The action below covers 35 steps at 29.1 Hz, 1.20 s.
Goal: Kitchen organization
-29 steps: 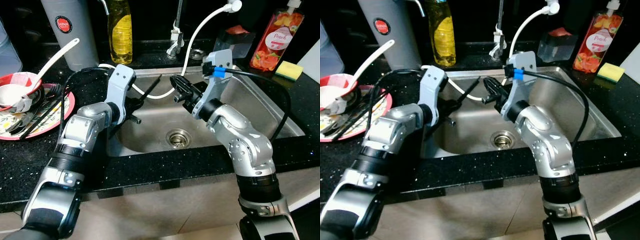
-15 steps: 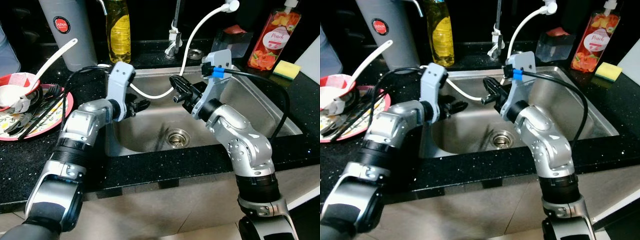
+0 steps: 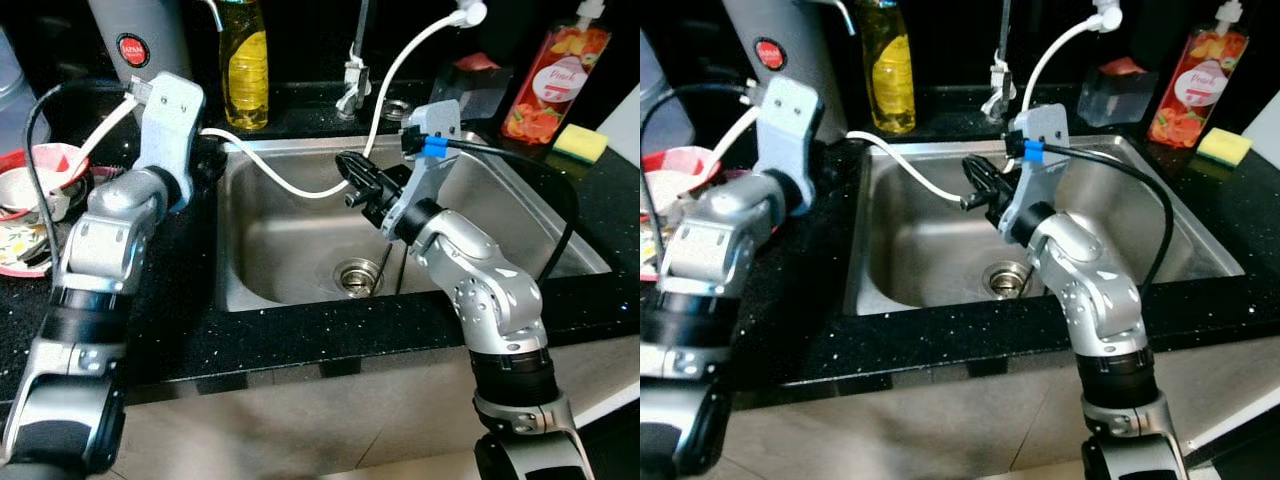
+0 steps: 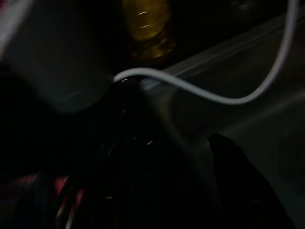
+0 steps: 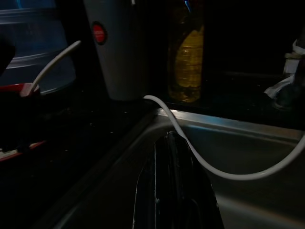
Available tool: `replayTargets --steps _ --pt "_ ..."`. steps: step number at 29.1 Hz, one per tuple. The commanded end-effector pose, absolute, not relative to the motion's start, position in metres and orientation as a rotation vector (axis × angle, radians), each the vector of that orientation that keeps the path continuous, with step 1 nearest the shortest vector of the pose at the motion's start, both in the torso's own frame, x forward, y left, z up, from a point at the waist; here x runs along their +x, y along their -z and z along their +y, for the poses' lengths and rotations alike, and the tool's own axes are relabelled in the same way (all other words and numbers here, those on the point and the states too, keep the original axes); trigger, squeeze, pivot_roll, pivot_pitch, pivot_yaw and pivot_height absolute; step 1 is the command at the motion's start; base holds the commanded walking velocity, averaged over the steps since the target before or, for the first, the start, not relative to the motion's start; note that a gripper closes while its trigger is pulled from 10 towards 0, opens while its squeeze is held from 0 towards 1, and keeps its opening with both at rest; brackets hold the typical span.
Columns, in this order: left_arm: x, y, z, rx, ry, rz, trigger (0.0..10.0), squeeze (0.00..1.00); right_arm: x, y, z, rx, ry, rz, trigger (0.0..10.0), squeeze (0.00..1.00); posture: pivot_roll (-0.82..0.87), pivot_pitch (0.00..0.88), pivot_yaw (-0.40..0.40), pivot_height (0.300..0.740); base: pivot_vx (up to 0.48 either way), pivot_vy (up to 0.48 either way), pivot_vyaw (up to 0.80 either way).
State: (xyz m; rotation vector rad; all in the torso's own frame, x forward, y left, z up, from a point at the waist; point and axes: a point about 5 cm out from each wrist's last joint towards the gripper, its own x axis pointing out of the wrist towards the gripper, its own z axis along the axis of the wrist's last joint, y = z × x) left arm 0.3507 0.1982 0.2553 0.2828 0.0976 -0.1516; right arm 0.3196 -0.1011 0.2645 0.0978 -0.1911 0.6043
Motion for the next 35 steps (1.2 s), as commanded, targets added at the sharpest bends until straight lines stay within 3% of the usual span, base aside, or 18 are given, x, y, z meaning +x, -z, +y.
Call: replayTargets --steps 1,7,35 --pt "0.346 -0.259 0.215 0.250 0.067 0.106 10.0 0.00 0.319 -0.264 -0.102 0.096 -0.605 -0.184 10.0 0.00 0.08 0.000 -0.016 0.740 0.000 0.000 0.00" --pt "0.340 -0.257 0.239 0.230 -0.058 0.126 10.0 0.00 0.320 -0.263 -0.102 0.104 -0.603 -0.182 10.0 0.00 0.10 0.002 -0.016 0.740 0.000 0.000 0.00" --pt "0.335 -0.258 0.258 0.203 -0.165 0.127 10.0 0.00 0.319 -0.261 -0.098 0.109 -0.612 -0.174 10.0 0.00 0.11 0.023 -0.028 0.740 0.000 0.000 0.00"
